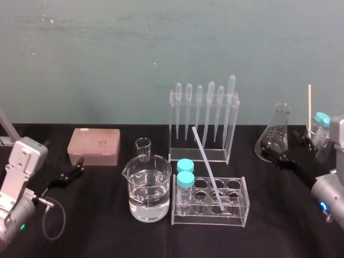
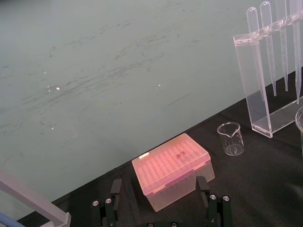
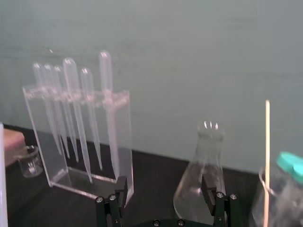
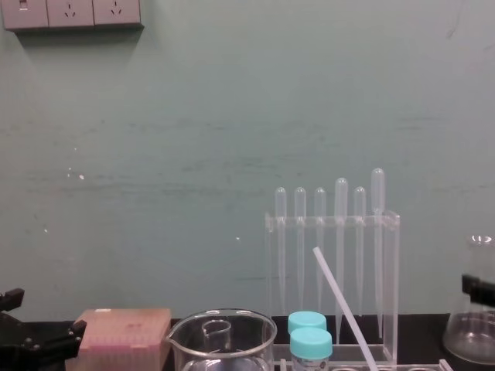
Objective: Pick up the stirring rod with one hand, then place it down.
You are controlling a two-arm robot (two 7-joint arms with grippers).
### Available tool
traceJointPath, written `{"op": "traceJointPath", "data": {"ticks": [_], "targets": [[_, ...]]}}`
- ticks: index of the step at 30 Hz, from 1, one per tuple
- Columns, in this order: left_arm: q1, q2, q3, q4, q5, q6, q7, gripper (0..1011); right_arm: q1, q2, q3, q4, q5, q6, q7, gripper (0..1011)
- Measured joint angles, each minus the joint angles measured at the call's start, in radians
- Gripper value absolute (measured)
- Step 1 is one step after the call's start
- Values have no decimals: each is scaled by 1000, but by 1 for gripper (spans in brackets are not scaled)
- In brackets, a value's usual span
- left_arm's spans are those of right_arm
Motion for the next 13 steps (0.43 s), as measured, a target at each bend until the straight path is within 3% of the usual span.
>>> {"op": "traceJointPath", "data": {"ticks": [4,13], "targets": [[0,0,0,0,0,0,0,1000,-12,-6,7,-2,-4,27,-9,1003],[0,0,0,0,0,0,0,1000,-10,-5,6,-2,-4,22,-8,1003]]}}
